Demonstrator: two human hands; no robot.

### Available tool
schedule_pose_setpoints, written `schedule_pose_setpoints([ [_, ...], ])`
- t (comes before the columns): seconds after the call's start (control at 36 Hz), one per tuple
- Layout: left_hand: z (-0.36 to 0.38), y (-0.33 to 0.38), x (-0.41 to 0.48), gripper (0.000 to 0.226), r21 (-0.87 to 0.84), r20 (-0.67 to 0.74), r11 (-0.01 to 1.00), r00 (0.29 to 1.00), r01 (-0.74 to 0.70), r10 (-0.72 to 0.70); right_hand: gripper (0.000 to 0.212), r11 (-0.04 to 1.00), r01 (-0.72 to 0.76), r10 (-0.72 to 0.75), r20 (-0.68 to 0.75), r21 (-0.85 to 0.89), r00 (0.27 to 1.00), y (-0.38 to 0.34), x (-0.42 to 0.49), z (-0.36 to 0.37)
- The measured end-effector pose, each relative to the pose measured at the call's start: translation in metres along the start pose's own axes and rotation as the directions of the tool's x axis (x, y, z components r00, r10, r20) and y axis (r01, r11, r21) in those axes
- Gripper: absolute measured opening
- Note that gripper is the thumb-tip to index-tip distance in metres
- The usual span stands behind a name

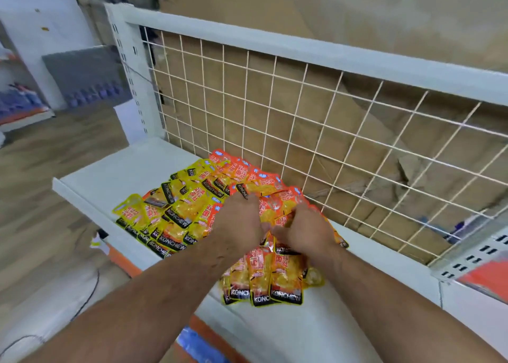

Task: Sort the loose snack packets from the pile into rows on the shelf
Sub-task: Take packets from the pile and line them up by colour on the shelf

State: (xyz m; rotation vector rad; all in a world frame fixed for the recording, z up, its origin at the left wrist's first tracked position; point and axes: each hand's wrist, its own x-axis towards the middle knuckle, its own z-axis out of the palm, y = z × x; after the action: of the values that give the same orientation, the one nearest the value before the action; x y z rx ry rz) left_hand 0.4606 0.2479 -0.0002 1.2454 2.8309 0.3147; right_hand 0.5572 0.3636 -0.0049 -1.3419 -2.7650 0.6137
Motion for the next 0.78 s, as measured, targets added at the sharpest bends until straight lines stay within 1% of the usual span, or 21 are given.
schedule_pose_setpoints([
  [0.11, -0.005, -0.001, 0.011, 0.072, -0.074, 0.041, 0.997, 0.999, -0.013, 0.016, 0.09, 0.996, -0.033, 0.035, -0.027, 0.077, 0.999, 0.001, 0.009, 0.008],
  [0.17, -0.006, -0.003, 0.016, 0.074, -0.1, 0.049, 0.995, 0.998, -0.024, 0.029, 0.09, 0.993, -0.047, 0.053, -0.047, 0.11, 0.997, 0.0, 0.006, 0.007],
  [0.25, -0.006, -0.006, 0.021, 0.085, -0.1, 0.057, 0.995, 0.998, -0.027, 0.033, 0.073, 0.983, -0.091, 0.099, -0.049, 0.159, 0.994, -0.007, -0.006, -0.003],
  [0.31, -0.007, -0.007, 0.022, 0.087, -0.094, 0.073, 0.995, 0.997, -0.029, 0.035, 0.061, 0.978, -0.112, 0.122, -0.046, 0.175, 0.991, -0.005, -0.007, -0.004],
  [0.36, -0.007, -0.007, 0.022, 0.082, -0.118, 0.08, 0.992, 0.995, -0.046, 0.056, 0.048, 0.965, -0.144, 0.157, -0.04, 0.218, 0.987, -0.003, -0.011, -0.006],
  [0.42, -0.006, -0.006, 0.022, 0.073, -0.156, 0.067, 0.985, 0.994, -0.074, 0.086, 0.042, 0.949, -0.188, 0.201, -0.025, 0.254, 0.979, 0.002, -0.015, -0.006],
  [0.44, -0.006, -0.005, 0.021, 0.066, -0.171, 0.054, 0.982, 0.994, -0.083, 0.094, 0.039, 0.941, -0.205, 0.218, -0.02, 0.269, 0.976, 0.005, -0.016, -0.006],
  [0.5, -0.006, -0.001, 0.019, 0.051, -0.189, 0.028, 0.977, 0.994, -0.103, 0.11, 0.029, 0.919, -0.243, 0.259, -0.009, 0.312, 0.966, 0.012, -0.022, -0.008],
  [0.56, -0.004, 0.005, 0.016, 0.038, -0.257, -0.002, 0.958, 0.992, -0.125, 0.129, 0.02, 0.876, -0.289, 0.312, 0.002, 0.387, 0.95, 0.02, -0.028, -0.008],
  [0.61, 0.0, 0.013, 0.013, 0.036, -0.408, 0.003, 0.907, 0.993, -0.106, 0.117, 0.017, 0.82, -0.308, 0.349, 0.005, 0.483, 0.937, 0.03, -0.035, -0.006],
  [0.67, 0.005, 0.022, 0.011, 0.036, -0.542, 0.045, 0.839, 0.995, -0.052, 0.09, 0.014, 0.753, -0.287, 0.361, -0.008, 0.592, 0.933, 0.042, -0.044, -0.006],
  [0.72, 0.01, 0.034, 0.008, 0.036, -0.621, 0.099, 0.784, 0.993, 0.011, 0.064, 0.003, 0.666, -0.264, 0.372, -0.005, 0.698, 0.928, 0.055, -0.056, -0.009],
  [0.78, 0.01, 0.049, 0.003, 0.031, -0.675, 0.14, 0.737, 0.987, 0.041, 0.073, 0.012, 0.59, -0.25, 0.38, 0.009, 0.767, 0.925, 0.066, -0.073, -0.017],
])
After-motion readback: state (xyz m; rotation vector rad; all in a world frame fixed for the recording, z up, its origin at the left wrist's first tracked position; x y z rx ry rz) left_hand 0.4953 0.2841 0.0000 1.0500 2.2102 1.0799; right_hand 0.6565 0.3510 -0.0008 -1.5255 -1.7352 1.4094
